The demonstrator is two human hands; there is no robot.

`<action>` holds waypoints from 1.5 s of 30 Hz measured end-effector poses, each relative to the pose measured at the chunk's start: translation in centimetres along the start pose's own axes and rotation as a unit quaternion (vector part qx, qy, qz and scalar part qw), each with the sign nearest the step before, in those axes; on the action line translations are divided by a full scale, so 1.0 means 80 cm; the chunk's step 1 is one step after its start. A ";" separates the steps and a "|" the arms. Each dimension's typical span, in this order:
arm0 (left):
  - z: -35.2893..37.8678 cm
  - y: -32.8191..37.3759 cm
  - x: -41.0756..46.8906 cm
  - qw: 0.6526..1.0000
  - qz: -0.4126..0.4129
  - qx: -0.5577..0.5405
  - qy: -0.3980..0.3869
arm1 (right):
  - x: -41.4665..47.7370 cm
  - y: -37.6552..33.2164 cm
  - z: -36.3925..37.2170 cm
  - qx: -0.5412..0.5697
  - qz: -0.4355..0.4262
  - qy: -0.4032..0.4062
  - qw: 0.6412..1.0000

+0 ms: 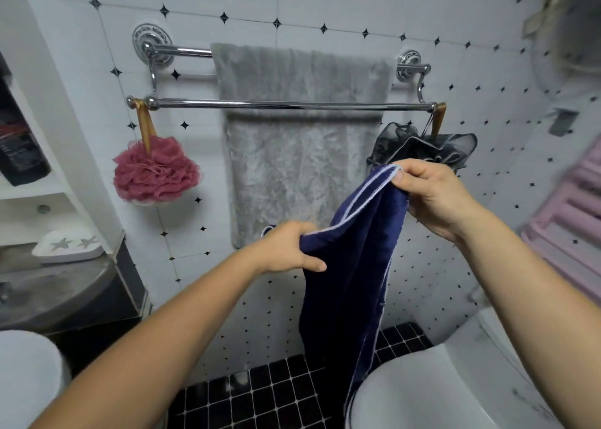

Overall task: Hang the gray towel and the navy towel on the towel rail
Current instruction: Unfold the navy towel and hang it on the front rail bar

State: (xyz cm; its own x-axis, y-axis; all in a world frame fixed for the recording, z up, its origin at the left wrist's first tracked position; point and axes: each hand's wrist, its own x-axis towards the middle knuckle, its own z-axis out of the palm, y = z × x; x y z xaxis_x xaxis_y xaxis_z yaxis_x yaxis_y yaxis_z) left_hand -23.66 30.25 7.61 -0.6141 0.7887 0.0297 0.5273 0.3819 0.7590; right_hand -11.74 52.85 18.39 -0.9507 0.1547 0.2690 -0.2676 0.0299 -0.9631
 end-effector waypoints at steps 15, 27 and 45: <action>0.012 -0.090 -0.087 0.986 0.029 0.039 0.159 | 0.013 0.013 -0.001 0.059 0.001 0.076 0.995; 0.067 -0.074 -0.086 0.966 -0.024 0.108 0.233 | 0.018 -0.001 0.058 0.103 -0.016 0.090 0.991; 0.039 -0.069 -0.103 0.936 0.065 0.217 0.270 | 0.009 -0.027 0.068 0.152 -0.039 0.057 0.986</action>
State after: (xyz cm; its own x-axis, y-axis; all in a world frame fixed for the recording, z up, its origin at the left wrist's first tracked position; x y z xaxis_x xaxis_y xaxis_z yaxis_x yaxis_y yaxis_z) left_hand -19.70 23.12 1.17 -0.6742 0.5285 0.5159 0.7347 0.5516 0.3949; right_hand -12.68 47.49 20.69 -0.9063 0.2749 0.3211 -0.3898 -0.2496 -0.8864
